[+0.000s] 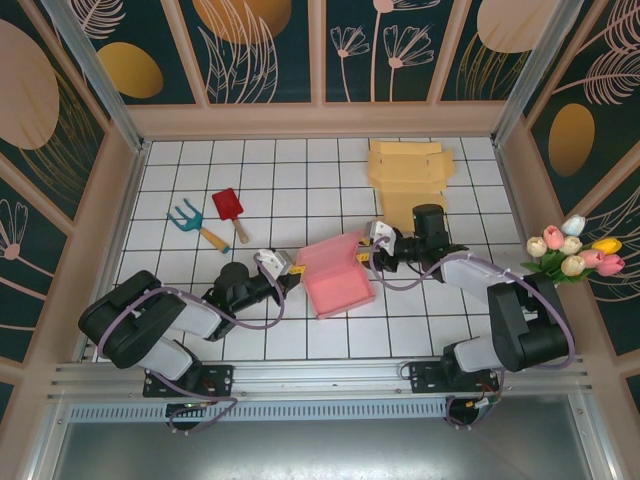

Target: Fold the paper box

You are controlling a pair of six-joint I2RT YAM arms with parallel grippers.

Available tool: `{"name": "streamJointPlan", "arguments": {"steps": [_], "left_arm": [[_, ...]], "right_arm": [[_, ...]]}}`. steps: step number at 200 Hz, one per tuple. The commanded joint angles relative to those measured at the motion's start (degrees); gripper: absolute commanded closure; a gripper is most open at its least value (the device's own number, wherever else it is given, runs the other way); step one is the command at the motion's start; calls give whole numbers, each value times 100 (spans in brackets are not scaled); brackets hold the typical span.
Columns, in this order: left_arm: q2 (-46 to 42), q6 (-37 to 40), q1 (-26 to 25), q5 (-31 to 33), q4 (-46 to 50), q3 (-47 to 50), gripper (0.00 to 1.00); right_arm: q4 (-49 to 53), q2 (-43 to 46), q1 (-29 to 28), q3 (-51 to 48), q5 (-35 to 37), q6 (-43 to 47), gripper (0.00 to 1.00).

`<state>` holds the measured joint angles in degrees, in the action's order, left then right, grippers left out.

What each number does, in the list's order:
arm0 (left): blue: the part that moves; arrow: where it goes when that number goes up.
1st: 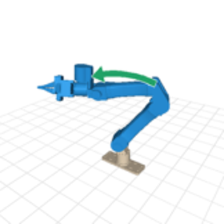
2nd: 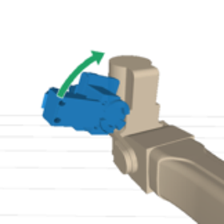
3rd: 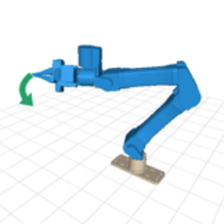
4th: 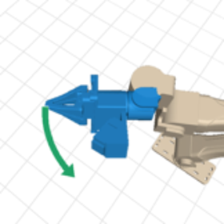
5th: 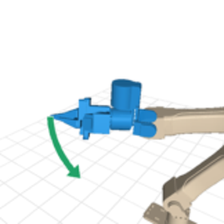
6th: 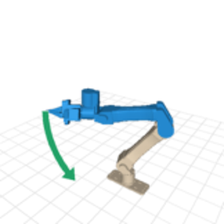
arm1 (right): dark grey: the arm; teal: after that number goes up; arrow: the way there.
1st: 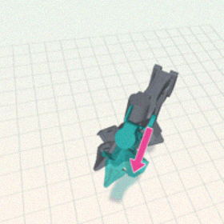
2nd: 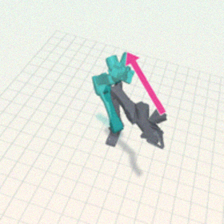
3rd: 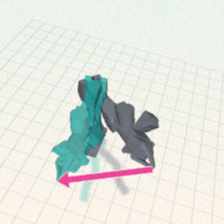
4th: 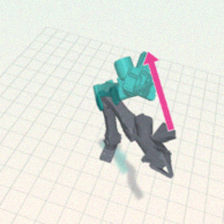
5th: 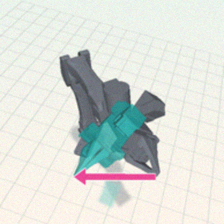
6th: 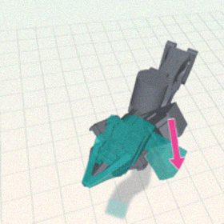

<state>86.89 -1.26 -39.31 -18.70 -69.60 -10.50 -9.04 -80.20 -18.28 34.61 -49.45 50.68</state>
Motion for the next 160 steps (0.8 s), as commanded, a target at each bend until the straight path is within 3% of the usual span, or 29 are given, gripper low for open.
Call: {"name": "streamJointPlan", "arguments": {"steps": [1,43,78,111,124,160], "left_arm": [[-3,89,-20,-237,-72,-41,93],[-132,119,-11,-296,26,-24,93],[-199,93,-15,-210,59,-30,92],[-217,-30,-15,168,106,-81,90],[-232,-98,-15,379,147,-99,85],[-384,-488,-17,919,166,-129,76]], "right_arm": [[211,10,-193,201,-373,314,59],[354,73,-357,335,-240,389,60],[402,108,-376,319,-284,408,67],[386,119,-438,259,-269,404,79],[275,120,-443,207,-179,299,90],[-140,128,-431,60,378,-214,100]]}}
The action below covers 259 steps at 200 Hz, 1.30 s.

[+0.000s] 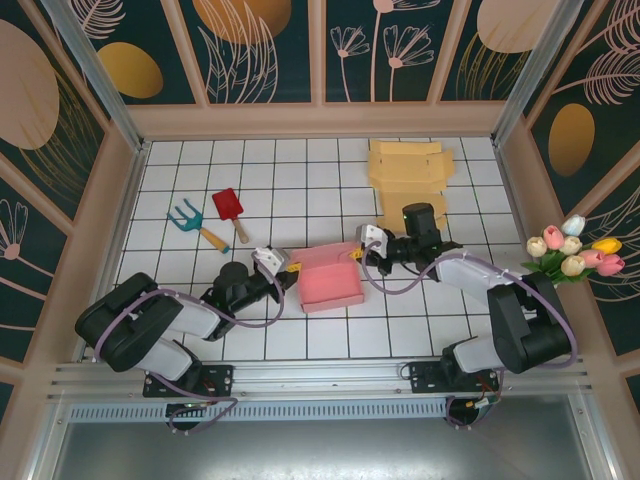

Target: Fold the paper box

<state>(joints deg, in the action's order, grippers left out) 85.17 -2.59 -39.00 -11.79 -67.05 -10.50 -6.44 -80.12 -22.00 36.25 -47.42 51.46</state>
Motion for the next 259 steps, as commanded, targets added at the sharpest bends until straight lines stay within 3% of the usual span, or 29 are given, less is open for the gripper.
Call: {"name": "streamJointPlan", "arguments": {"steps": [1,25,59,71,90,105,118,155,204,259], "left_arm": [[-220,-364,-47,238,-89,-128,76],[-521,-685,-45,406,12,-86,61],[-1418,-1173,-40,867,729,-23,59],[-1816,-1421,-44,1506,1015,73,60],[-2309,-2054,-38,3233,1815,70,67],[-2288,-2203,-18,3680,2329,-187,64],[-1929,-2312,133,3418,2615,-508,65],[-417,-2823,986,1712,2733,-1572,74],[442,-2669,1070,1622,3202,-2636,77],[738,-2615,1039,968,3149,-2772,83]], "right_arm": [[-406,124,-59,-106,191,-303,100],[-787,146,-56,-242,510,-620,100],[-1569,245,35,-539,1233,-1158,100],[-1724,312,100,-654,1322,-1209,100],[-1825,381,117,-768,1218,-1161,100],[-1828,413,119,-777,1051,-1128,100],[-1824,465,117,-800,891,-1063,100],[-1830,626,109,-877,728,-1057,100],[-1753,775,67,-865,697,-1015,100],[-1941,780,63,-883,1028,-1171,100]]}}
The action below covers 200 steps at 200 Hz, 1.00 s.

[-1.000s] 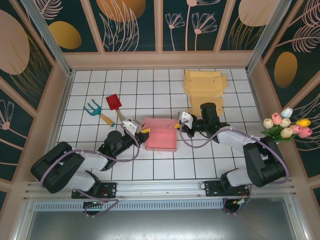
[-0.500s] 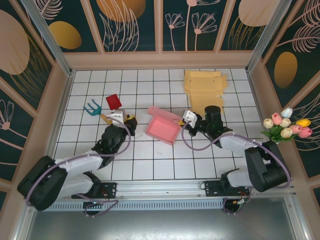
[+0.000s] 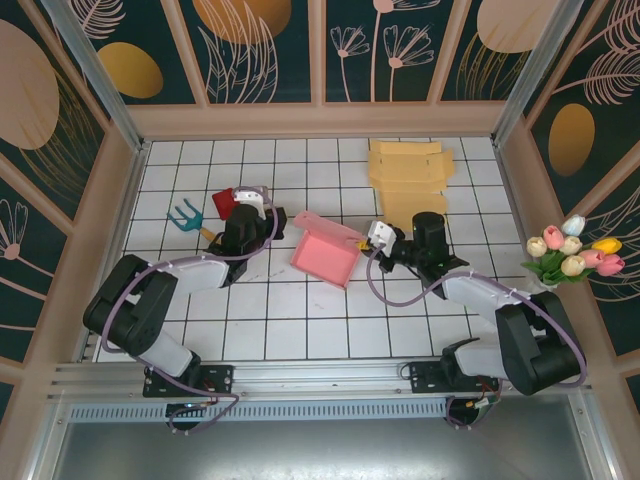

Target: Fold the paper box

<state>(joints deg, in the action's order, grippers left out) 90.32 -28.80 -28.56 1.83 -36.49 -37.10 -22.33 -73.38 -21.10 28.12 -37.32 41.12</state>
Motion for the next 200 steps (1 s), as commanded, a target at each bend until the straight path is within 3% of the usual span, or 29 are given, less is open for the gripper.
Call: {"name": "streamJointPlan", "arguments": {"steps": [1,60,130,200], "left_arm": [[231,14,-7,-407,96,-108,83],[289,201,-283,-432,181,-145,84],[292,408,-317,403,749,-254,82],[-447,259,227,591,1078,148,79]], "right_arm": [[-352,106,-26,-70,16,-139,100],[-234,57,-178,-53,403,2,100],[-140,123,-279,-39,574,112,100],[319,101,-493,71,552,336,100]]}}
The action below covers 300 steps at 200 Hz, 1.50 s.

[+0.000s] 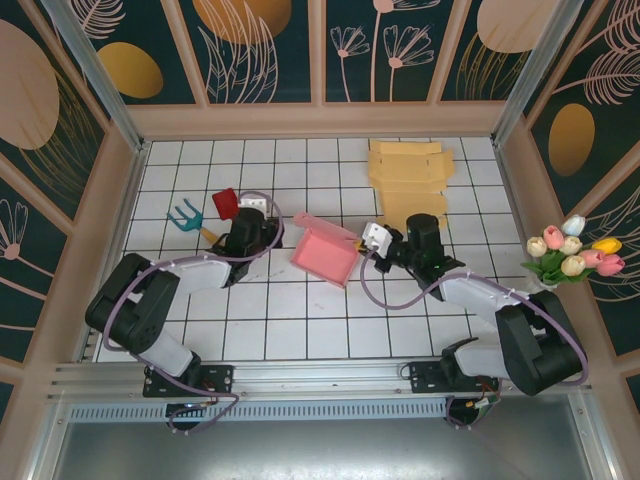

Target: Fold the paper box

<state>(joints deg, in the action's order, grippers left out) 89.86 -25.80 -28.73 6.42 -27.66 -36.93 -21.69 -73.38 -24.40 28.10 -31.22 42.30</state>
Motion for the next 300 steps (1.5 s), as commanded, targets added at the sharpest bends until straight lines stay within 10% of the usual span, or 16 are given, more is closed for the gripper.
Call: {"name": "streamJointPlan", "arguments": {"steps": [1,148,300], "left_arm": [[-414,-39,249,132,202,132,79],[-288,-18,449,-793,227,-231,83],[-536,-707,-713,-1421,-291,19,86]], "right_arm": [[263,99,-167,77,-59,222,100],[395,140,-257,91,-92,311,100],[306,63,-585,51,799,413,100]]}}
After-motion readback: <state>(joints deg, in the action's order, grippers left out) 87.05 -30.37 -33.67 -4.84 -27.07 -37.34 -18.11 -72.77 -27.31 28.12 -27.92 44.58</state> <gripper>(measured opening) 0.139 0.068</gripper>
